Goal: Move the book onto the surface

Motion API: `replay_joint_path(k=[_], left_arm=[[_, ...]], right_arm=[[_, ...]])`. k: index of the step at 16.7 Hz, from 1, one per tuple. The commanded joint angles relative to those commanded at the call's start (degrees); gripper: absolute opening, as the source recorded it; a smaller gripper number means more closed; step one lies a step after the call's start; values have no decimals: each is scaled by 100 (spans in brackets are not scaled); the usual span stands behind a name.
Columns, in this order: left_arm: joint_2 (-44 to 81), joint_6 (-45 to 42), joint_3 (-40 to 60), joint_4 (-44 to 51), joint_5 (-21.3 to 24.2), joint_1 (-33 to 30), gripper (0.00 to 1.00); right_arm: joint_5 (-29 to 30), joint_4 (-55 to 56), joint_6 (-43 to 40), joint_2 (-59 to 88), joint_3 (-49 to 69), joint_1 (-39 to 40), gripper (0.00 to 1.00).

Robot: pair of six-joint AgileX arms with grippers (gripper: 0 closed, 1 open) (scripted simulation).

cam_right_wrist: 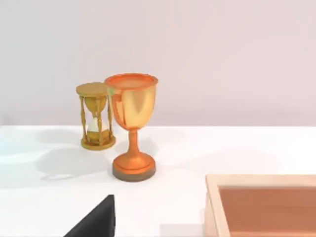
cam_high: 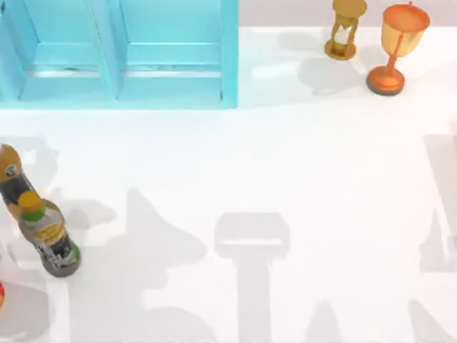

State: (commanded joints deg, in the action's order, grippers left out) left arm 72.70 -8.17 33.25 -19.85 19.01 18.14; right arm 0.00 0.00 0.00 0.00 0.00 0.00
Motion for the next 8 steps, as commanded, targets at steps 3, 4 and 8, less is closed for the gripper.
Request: replay_joint_path(k=[3,4,8], left_arm=[[1830,-142,903,-596,404,455,100],[2339,-181,1177,-777,532,589,100],[3784,-296,2074,-1376,986,991,100]], right_arm=[[0,0,0,0,0,0,100],[0,0,0,0,0,0,100],[0,0,0,0,0,0,100]])
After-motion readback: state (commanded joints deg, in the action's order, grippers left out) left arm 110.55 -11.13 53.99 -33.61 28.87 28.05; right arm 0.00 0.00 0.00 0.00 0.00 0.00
